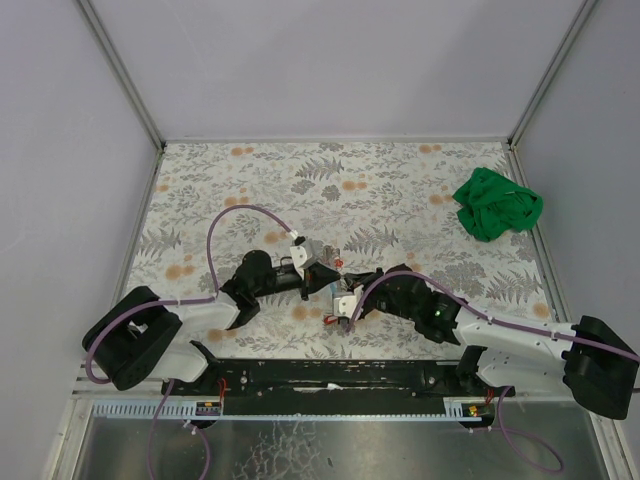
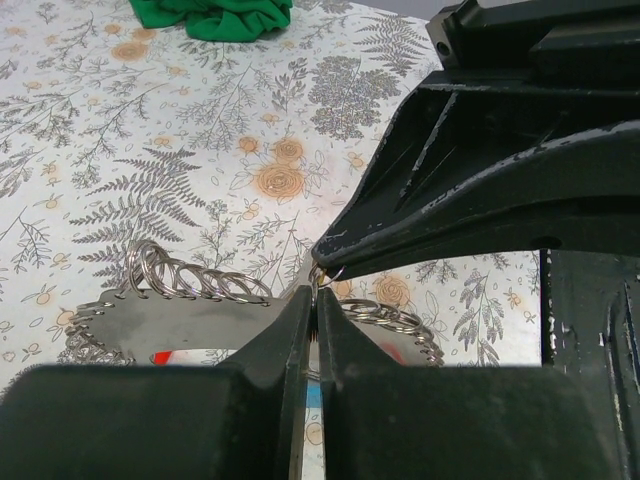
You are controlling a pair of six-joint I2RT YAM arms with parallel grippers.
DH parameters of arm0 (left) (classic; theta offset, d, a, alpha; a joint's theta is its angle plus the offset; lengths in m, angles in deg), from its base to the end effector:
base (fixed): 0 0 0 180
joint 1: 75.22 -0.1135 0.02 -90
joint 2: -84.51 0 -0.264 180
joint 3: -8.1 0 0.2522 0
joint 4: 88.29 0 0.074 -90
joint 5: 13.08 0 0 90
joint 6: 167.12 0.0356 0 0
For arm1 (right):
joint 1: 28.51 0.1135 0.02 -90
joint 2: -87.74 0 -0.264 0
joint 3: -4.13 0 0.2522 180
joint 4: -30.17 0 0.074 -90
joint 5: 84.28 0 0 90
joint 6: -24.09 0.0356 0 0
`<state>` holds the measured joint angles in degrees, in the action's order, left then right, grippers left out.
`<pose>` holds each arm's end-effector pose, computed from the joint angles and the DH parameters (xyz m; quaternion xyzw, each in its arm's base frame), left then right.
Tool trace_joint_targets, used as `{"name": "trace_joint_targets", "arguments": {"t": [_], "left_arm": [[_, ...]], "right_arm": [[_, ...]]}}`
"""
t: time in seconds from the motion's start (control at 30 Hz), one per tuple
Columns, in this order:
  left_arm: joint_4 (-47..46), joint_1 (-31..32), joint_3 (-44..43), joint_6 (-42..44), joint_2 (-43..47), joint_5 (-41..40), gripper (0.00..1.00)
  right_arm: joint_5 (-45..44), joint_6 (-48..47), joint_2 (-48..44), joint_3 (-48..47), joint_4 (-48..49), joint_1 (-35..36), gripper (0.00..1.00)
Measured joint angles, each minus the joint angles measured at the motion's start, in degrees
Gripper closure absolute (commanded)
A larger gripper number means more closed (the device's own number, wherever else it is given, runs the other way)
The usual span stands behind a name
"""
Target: Put the keys on the keyring
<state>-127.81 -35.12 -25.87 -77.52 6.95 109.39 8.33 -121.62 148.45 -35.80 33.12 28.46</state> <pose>0.1786 -0.1754 0.1900 0.4178 0.5961 -0.4184 0.5431 0.1245 0.1945 0.2207 -0.6799 0.4366 0.0249 0.5886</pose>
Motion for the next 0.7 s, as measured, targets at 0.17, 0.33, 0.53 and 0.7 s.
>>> {"name": "trace_joint_targets", "arguments": {"t": [0.17,0.33,0.53,0.7], "left_arm": [[-1.0,0.0,0.6,-0.6,0.0,-0.3,1.00],[-2.6,0.0,1.2,-2.1,-0.3,-0.4,1.00],[-6.6,-0.1,1.8,-5.0,-1.8,-0.2,1.00],[-10.9,-0.1,2.2,-8.2,-4.0,0.3,1.00]], "right_arm": [[0.0,2.2,0.3,1.5,3.4,0.0,1.00],[0.3,3.3,1.9,2.1,5.3,0.0,1.00],[1.0,3.7,3.3,2.4,6.9,0.0,1.00],[1.6,4.0,3.9,2.6,8.0,-0.2,1.00]]}}
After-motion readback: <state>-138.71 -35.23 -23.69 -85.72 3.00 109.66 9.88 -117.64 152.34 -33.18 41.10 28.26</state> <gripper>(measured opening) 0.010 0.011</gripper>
